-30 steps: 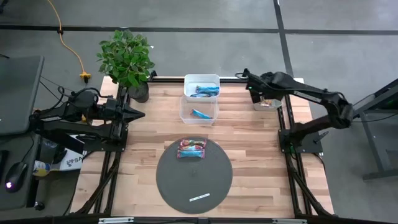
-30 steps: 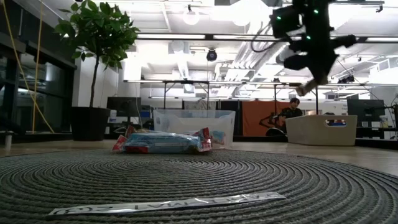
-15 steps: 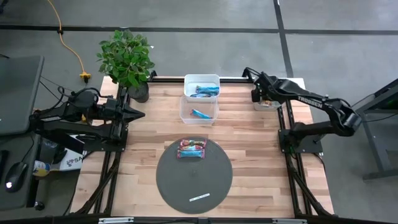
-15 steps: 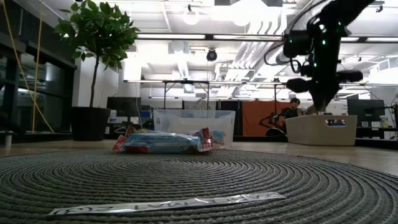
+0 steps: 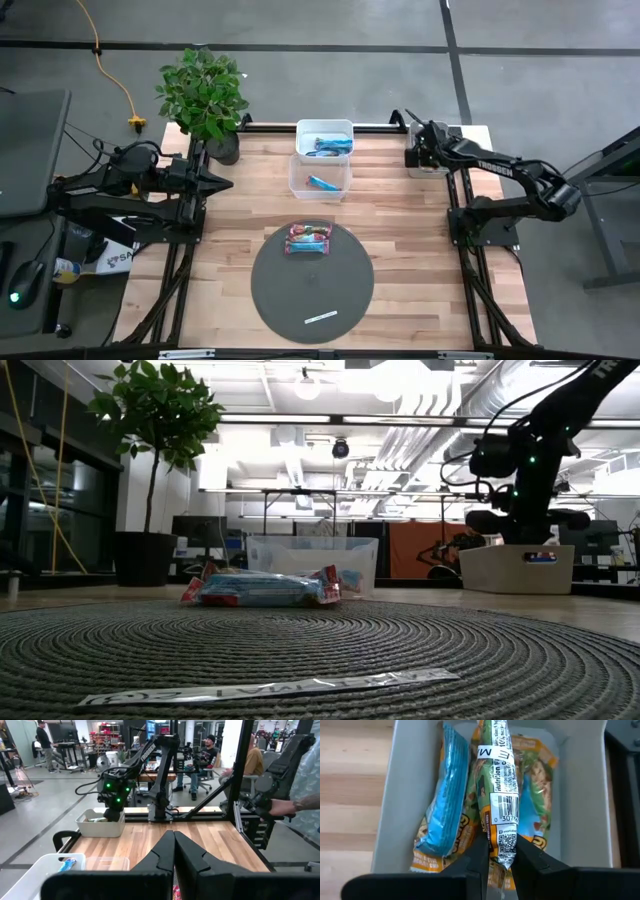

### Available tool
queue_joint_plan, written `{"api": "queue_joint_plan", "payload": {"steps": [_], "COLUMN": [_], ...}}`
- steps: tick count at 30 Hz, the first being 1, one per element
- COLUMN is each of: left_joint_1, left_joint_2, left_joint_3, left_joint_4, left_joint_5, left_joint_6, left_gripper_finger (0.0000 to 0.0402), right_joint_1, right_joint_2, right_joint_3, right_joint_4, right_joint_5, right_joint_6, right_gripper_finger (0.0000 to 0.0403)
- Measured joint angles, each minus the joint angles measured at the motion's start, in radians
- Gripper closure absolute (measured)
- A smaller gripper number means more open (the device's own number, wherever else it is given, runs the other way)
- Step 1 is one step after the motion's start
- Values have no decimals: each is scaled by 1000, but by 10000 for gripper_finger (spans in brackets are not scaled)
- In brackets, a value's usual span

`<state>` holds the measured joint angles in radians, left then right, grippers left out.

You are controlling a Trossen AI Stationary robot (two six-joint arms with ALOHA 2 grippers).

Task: Pick and place Granola Bars by type
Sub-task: Put the yellow granola bar into the gray bin, then put the red granola bar into the transparent bin

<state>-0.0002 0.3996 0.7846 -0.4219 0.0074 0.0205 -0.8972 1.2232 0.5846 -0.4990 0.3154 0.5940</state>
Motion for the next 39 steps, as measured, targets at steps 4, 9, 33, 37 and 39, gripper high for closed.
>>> {"api": "queue_joint_plan", "payload": {"steps": [4,9,33,37,39], "left_joint_1": [0,0,0,0,0], "left_joint_2": [0,0,0,0,0], "left_joint_3": [0,0,0,0,0], "left_joint_4": [0,0,0,0,0], "left_joint_5": [0,0,0,0,0], "left_joint_6": [0,0,0,0,0], "left_gripper_finger": [401,401,401,401,401], "right_joint_1": [0,0,0,1,1], "right_joint_2": [0,0,-194,-310,-368], "right_joint_3": [-9,-10,-10,-10,-10], "right_joint_4": [20,1,50,111,166], "right_joint_5": [-7,-12,-140,-235,-301], "right_joint_6": [-27,-57,-144,-155,-167], "right_gripper_finger": [350,333,206,206,206]}}
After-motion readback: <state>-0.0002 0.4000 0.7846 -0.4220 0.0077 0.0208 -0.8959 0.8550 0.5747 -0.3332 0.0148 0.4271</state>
